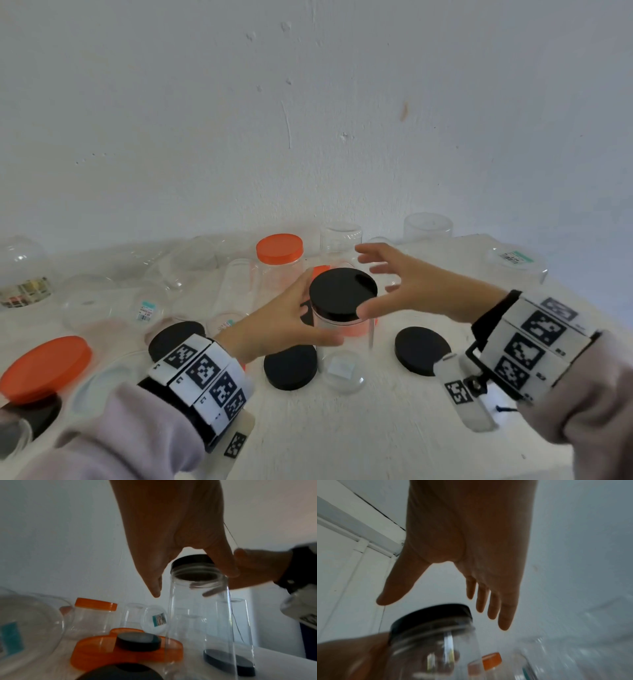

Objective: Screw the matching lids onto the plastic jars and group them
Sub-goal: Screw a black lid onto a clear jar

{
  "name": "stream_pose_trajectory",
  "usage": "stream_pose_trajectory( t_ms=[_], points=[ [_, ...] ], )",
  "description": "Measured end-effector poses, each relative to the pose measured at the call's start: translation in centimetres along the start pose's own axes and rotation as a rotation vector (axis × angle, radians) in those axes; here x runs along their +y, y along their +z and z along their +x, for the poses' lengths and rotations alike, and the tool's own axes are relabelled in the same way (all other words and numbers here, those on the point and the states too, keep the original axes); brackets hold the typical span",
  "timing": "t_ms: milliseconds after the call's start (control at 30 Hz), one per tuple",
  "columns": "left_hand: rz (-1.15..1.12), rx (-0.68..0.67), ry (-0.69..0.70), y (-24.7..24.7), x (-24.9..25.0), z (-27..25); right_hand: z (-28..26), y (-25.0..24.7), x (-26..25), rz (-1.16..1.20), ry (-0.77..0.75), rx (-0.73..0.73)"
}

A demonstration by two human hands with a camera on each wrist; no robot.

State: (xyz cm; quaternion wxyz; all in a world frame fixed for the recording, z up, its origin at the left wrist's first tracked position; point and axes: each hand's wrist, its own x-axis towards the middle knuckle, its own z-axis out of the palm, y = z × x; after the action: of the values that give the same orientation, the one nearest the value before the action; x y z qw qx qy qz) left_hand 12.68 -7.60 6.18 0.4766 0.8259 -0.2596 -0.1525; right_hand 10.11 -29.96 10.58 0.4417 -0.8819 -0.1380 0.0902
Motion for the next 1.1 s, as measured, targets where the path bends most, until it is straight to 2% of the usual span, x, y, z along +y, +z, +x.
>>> stream_pose_trajectory(
  t_ms=[67,267,400,533,1100],
  points=[
    [-0.040,0.014,-0.008,0.7,-1.0,0.1,0.5,-0.3,-1.5,-0.129,-0.022,-0.059],
    [-0.057,0.096,0.010,2.3,-1.6,0.7,2.6,0.9,-5.1,-0.705,-0.052,-0.233],
    [-0.052,0.108,-0.004,2.3,-1.9,0.8,3.4,1.3,-6.5,-0.898,0.009,-0.319],
    [-0.059,0.097,-0.019,2.2,-2.1,0.8,3.9,1.3,-7.0,-0.931,0.039,-0.354],
    [-0.074,0.090,-0.010,2.3,-2.3,0.8,4.6,0.6,-7.5,-0.952,0.008,-0.435]
  ],
)
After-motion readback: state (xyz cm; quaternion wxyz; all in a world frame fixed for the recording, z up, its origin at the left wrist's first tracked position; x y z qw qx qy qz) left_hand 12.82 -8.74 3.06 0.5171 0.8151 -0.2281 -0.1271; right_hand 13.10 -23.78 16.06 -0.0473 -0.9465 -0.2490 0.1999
